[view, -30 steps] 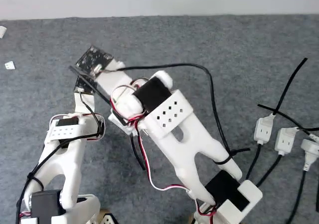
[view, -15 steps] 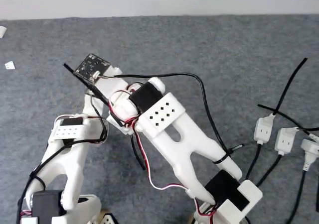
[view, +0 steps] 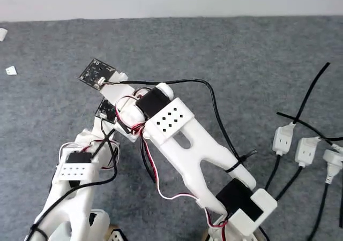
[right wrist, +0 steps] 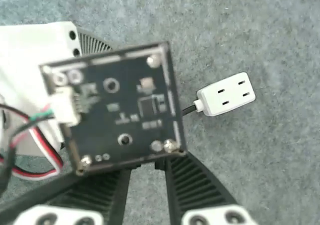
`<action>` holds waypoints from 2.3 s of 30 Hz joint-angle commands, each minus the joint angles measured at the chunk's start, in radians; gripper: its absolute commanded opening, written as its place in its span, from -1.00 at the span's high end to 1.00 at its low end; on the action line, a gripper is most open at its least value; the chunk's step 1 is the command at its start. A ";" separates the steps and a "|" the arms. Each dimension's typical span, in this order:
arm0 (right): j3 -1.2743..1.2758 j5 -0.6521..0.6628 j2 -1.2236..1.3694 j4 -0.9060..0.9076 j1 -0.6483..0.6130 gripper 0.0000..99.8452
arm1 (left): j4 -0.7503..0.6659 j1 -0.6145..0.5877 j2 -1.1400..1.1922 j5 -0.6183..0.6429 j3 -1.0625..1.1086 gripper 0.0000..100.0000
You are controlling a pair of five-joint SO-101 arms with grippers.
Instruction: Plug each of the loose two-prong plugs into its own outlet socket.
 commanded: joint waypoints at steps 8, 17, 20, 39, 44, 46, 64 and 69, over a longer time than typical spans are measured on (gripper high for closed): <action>-0.006 0.005 -0.035 -0.051 0.077 0.98 | -0.187 -0.141 -0.032 0.270 0.001 0.75; -0.011 0.014 -0.044 0.099 0.128 0.98 | -0.190 -0.153 -0.032 0.276 0.001 0.75; -0.011 0.014 -0.047 0.208 0.147 0.98 | -0.190 -0.153 -0.032 0.276 0.001 0.75; 0.488 0.186 -0.565 0.302 0.441 0.98 | -0.192 -0.152 -0.031 0.276 0.001 0.75; 0.647 0.193 -0.579 0.182 0.490 0.98 | -0.192 -0.152 -0.031 0.276 0.001 0.75; 0.686 0.190 -0.579 0.136 0.510 0.98 | -0.192 -0.152 -0.031 0.276 0.001 0.75; 0.809 0.227 -0.243 -0.282 0.799 0.98 | -0.190 -0.153 -0.031 0.276 0.001 0.75; 0.674 0.230 -0.065 -0.297 0.868 0.98 | -0.190 -0.153 -0.031 0.276 0.007 0.75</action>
